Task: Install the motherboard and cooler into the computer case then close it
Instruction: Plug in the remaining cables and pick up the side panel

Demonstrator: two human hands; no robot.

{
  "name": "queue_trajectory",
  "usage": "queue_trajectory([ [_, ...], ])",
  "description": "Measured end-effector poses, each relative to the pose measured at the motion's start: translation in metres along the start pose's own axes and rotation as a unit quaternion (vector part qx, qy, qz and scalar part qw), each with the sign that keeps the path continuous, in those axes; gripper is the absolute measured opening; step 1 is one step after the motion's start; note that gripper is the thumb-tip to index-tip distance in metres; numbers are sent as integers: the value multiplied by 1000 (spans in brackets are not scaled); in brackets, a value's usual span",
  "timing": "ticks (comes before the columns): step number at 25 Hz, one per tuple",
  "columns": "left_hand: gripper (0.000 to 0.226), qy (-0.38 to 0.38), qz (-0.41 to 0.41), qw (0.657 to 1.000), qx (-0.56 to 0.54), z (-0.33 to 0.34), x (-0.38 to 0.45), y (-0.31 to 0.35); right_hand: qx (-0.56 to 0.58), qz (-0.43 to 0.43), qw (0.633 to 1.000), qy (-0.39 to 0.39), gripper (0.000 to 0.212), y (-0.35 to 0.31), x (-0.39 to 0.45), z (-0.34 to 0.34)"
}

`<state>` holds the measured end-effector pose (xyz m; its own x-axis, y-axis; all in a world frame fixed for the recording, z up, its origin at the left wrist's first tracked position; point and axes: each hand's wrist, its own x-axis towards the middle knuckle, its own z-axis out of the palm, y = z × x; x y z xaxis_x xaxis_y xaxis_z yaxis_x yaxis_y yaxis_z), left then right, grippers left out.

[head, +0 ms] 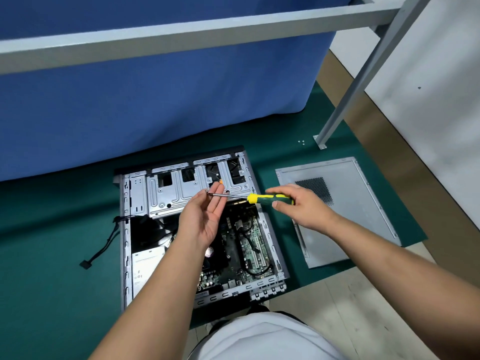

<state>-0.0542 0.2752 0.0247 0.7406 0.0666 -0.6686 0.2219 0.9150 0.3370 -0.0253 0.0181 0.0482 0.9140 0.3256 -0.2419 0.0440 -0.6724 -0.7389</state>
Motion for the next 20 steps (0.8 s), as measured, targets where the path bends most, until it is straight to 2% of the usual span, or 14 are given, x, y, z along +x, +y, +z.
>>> queue_trajectory([
  [3,13,-16,-4,999,-28,-5,-3,6,164,43,982,82,20,-11,3,5],
  [5,17,-23,-5,999,-44,-6,-5,8,225,55,967,106,14,-16,4,11],
  [7,22,-24,-6,998,-56,-7,-6,9,233,52,964,113,11,-19,4,16],
  [15,15,-39,8,998,-40,-13,-5,13,211,44,968,128,12,-20,6,19],
  [20,12,-40,20,998,46,-19,-2,18,204,30,969,136,17,-22,5,13],
])
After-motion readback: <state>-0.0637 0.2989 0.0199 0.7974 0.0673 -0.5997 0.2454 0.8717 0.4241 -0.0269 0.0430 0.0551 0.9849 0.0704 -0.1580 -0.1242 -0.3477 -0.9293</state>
